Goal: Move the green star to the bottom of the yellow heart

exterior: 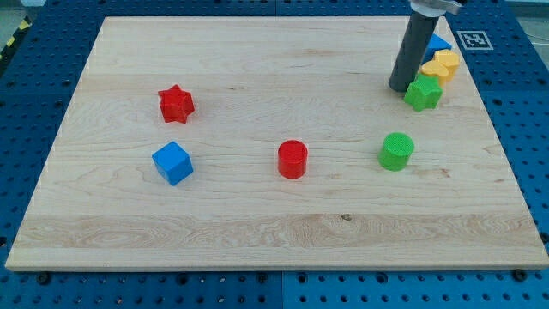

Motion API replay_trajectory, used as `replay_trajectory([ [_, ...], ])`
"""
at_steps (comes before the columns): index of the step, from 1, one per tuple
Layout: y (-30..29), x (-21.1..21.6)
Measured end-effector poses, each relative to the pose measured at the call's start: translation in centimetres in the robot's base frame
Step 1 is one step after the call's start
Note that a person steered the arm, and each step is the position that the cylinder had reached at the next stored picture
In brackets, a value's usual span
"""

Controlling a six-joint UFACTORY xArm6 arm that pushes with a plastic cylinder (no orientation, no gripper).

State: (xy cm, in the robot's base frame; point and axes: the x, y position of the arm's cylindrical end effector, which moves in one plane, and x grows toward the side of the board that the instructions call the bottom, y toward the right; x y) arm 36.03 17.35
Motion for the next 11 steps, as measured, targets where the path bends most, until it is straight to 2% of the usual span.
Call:
replay_trajectory([
  [3, 1.3, 2.5],
  [7, 1.1, 2.6],
  [8, -0.4, 2.5],
  [9, -6.6, 0.4],
  [10, -16.1, -0.6],
  [11, -27.9, -0.6],
])
